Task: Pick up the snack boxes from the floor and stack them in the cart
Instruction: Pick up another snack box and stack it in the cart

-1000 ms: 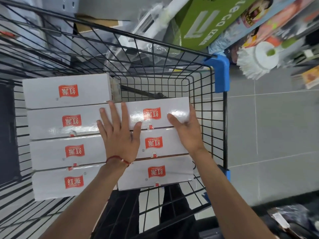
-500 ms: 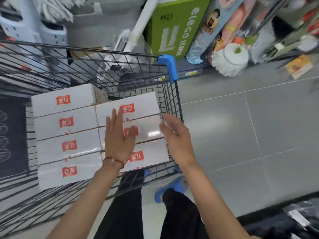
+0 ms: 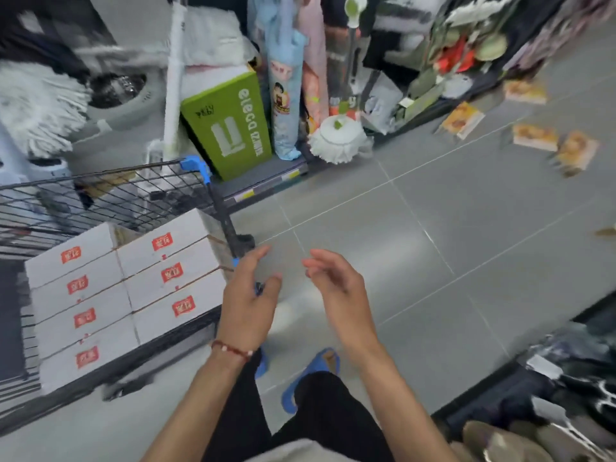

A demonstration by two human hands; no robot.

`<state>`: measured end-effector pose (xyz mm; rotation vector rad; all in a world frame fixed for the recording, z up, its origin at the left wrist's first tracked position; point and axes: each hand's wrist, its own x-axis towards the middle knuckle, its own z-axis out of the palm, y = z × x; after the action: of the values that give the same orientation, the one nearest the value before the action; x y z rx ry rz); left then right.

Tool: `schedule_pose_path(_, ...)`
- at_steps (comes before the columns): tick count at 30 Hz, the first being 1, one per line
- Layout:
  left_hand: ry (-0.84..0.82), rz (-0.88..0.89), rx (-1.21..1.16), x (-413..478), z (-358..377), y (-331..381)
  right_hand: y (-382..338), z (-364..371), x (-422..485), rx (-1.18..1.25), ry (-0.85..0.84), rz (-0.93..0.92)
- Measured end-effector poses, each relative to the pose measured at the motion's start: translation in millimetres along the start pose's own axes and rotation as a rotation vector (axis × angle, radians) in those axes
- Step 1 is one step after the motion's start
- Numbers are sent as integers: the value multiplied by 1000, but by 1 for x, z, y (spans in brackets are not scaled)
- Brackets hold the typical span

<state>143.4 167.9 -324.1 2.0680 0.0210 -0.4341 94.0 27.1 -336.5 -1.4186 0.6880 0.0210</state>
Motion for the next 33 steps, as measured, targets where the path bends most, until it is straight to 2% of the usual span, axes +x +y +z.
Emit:
schedule_pose_path(3,-44,66,-11,-3,32,31,-13,-46,-9,49,86,5)
schedule_pose_path(13,-353,164,-109,15,141,159,-64,-177,-7,223,345,32)
schedule_pose_path(18,-481,197,-99,64,209,207,-90,-241,29,278,462,57)
schedule_pose_path(25,-677,240,-70,139,313,297,-134,-335,100,431,711,136)
schedule_pose_path(33,-879,274,4,206,429,391,-174,-430,156,584,955,123)
